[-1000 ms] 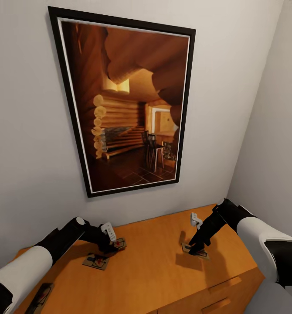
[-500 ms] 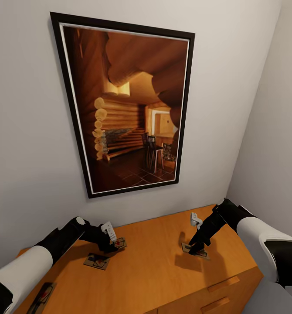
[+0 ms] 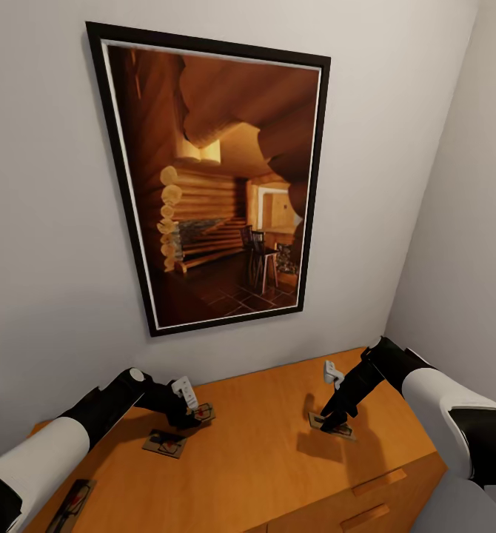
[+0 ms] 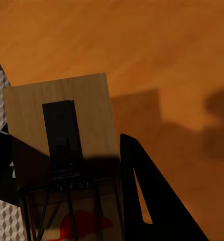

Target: Take the four mousetraps from the cabinet in the bathroom and place them on the bathroom floor. Make sure all four end up on the same floor surface, and ensure that at least two of them are either under or directly next to the same bathroom sink.

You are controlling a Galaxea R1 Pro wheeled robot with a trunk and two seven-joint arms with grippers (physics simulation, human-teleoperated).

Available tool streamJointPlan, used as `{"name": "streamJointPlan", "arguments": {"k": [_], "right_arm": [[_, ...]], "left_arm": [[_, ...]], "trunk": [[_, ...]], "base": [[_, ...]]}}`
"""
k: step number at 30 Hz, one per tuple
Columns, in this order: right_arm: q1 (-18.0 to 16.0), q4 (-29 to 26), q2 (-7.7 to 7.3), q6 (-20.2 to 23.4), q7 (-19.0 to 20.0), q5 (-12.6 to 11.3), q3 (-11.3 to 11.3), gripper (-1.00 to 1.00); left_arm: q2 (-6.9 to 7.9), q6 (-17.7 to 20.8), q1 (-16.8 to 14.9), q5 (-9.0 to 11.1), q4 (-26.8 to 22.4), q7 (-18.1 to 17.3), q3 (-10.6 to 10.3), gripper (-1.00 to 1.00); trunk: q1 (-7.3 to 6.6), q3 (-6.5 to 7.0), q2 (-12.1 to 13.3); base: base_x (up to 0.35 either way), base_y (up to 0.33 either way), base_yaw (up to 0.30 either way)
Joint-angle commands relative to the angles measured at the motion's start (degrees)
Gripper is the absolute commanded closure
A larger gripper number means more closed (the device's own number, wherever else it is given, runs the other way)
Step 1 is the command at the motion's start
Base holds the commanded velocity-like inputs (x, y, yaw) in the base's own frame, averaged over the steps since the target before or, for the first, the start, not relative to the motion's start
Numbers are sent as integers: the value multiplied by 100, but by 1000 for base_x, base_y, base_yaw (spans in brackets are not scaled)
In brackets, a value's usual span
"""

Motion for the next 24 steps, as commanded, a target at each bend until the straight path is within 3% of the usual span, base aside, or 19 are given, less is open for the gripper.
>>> {"name": "streamJointPlan", "arguments": {"k": [1, 24], "right_arm": [[0, -8, -1, 97, 34, -7, 19, 100], [0, -8, -1, 97, 34, -7, 24, 100]], "left_arm": [[4, 37, -1, -10, -14, 3, -15, 100], [7, 37, -1, -8, -14, 4, -11, 100]], "trunk": [[2, -3, -5], [2, -3, -5]], "base": [[0, 0, 0], [0, 0, 0]]}}
